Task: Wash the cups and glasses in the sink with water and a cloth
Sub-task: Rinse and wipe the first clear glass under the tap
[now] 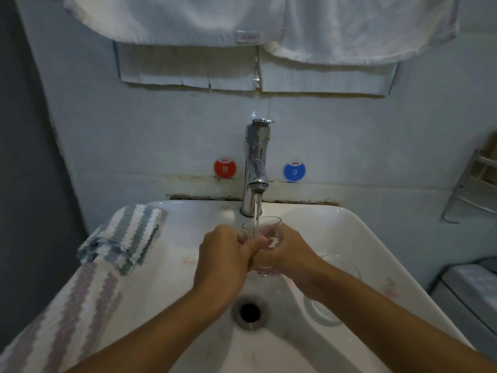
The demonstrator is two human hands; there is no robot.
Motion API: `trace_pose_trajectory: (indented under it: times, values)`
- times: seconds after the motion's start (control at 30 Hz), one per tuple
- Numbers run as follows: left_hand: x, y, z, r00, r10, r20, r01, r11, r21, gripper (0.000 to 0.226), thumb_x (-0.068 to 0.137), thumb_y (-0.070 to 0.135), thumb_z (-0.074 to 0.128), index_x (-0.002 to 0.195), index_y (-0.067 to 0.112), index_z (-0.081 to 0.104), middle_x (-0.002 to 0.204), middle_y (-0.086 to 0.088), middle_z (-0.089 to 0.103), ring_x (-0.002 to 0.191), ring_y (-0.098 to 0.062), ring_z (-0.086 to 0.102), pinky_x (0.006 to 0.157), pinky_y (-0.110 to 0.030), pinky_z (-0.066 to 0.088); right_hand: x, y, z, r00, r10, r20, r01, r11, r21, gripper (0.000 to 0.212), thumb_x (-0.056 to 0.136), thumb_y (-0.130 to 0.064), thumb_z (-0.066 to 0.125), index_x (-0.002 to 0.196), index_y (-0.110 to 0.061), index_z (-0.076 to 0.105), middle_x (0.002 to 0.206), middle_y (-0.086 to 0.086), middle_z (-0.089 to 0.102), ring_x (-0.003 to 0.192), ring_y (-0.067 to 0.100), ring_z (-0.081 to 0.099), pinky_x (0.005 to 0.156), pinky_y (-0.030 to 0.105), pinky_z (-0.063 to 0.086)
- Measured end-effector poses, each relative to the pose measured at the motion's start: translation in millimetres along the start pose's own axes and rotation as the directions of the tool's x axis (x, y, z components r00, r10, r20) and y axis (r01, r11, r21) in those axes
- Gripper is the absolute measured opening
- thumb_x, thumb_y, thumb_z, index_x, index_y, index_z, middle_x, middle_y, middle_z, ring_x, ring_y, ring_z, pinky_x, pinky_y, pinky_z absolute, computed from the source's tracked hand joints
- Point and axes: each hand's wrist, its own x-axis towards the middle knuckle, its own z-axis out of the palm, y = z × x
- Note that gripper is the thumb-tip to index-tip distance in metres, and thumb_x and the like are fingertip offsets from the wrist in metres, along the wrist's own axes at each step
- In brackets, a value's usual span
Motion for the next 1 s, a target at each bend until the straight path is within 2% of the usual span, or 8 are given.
trace_pose_trajectory:
  times: [0.13,0.27,0.43,0.53,0.63,0.77,0.87,1.0]
  values:
    - [0.9,5.8,-10.3,0.997,0.052,-0.049,-0.049,0.997,0.062,0.016,0.083,0.032,0.075,0.071,0.026,0.066,0.065,0.006,0.070,0.058,-0.006,0.067,0.063,-0.031,0.060,1.9,-0.5,0.4,0.999,0.033,-0.016,-0.033,0.999,0.010,0.035,0.071,-0.014,0.084,0.102,-0.018,0.069,0.097,0.006,0.074,0.088,0.024,0.073,0.078,0.039,0.061]
    - [1.7,15.2,-18.7,0.965,0.187,-0.186,-0.176,0.981,0.077,0.013,0.094,0.027,0.061,0.083,0.022,0.066,0.072,0.009,0.068,0.063,-0.005,0.065,0.065,-0.032,0.059,2.6,-1.4,0.2,0.995,0.092,-0.028,-0.092,0.996,-0.008,0.042,0.068,-0.009,0.086,0.105,-0.019,0.067,0.102,0.005,0.072,0.090,0.023,0.072,0.077,0.037,0.062]
    - [15.3,43.0,-33.1,0.829,0.398,-0.393,-0.377,0.917,0.133,0.026,0.102,0.025,0.038,0.105,0.017,0.063,0.081,0.005,0.068,0.064,-0.005,0.062,0.058,-0.017,0.052,-1.5,-5.9,3.9,0.993,0.117,-0.002,-0.117,0.993,-0.027,0.045,0.066,-0.007,0.088,0.105,-0.019,0.068,0.101,0.003,0.073,0.087,0.018,0.073,0.073,0.031,0.061]
    - [29.0,60.3,-44.1,0.811,0.507,-0.293,-0.424,0.853,0.302,0.047,0.101,0.015,0.040,0.147,0.026,0.040,0.091,0.005,0.065,0.068,-0.007,0.059,0.056,-0.010,0.040,-3.9,-11.1,4.7,0.995,0.103,0.006,-0.103,0.995,-0.018,0.049,0.064,-0.004,0.088,0.102,-0.023,0.065,0.101,-0.001,0.070,0.088,0.017,0.072,0.075,0.033,0.062]
    - [39.4,69.0,-48.4,0.837,0.509,-0.200,-0.419,0.831,0.366,0.062,0.101,0.014,0.043,0.154,0.038,0.021,0.092,0.003,0.064,0.066,-0.009,0.056,0.058,-0.022,0.048,-7.3,-15.1,3.3,0.997,0.078,0.014,-0.078,0.996,-0.053,0.046,0.064,0.002,0.086,0.092,-0.026,0.063,0.093,-0.003,0.070,0.081,0.016,0.071,0.070,0.030,0.062]
    - [41.4,71.2,-50.4,0.793,0.556,-0.249,-0.433,0.802,0.411,0.057,0.099,0.013,0.044,0.150,0.035,0.033,0.085,0.004,0.067,0.063,-0.013,0.057,0.058,-0.030,0.052,-6.6,-12.4,3.2,0.998,0.064,0.002,-0.064,0.994,-0.085,0.049,0.061,0.004,0.086,0.096,-0.024,0.066,0.093,0.002,0.073,0.083,0.018,0.072,0.069,0.033,0.062]
    - [37.8,70.0,-49.5,0.793,0.555,-0.251,-0.435,0.805,0.404,0.050,0.097,0.013,0.044,0.143,0.033,0.045,0.085,0.004,0.065,0.064,-0.014,0.052,0.056,-0.025,0.039,-4.2,-9.9,3.9,0.998,0.056,-0.011,-0.057,0.994,-0.098,0.054,0.062,0.003,0.086,0.100,-0.026,0.061,0.099,0.000,0.068,0.085,0.013,0.069,0.062,0.021,0.056]
    - [29.7,58.2,-47.2,0.755,0.605,-0.251,-0.488,0.775,0.401,0.049,0.097,0.013,0.047,0.144,0.025,0.046,0.084,0.004,0.063,0.057,-0.009,0.046,0.051,-0.014,0.034,-2.1,-5.6,5.1,0.998,0.003,-0.059,-0.018,0.966,-0.260,0.067,0.059,-0.005,0.088,0.112,-0.027,0.052,0.109,-0.002,0.059,0.092,0.014,0.064,0.062,0.025,0.059]
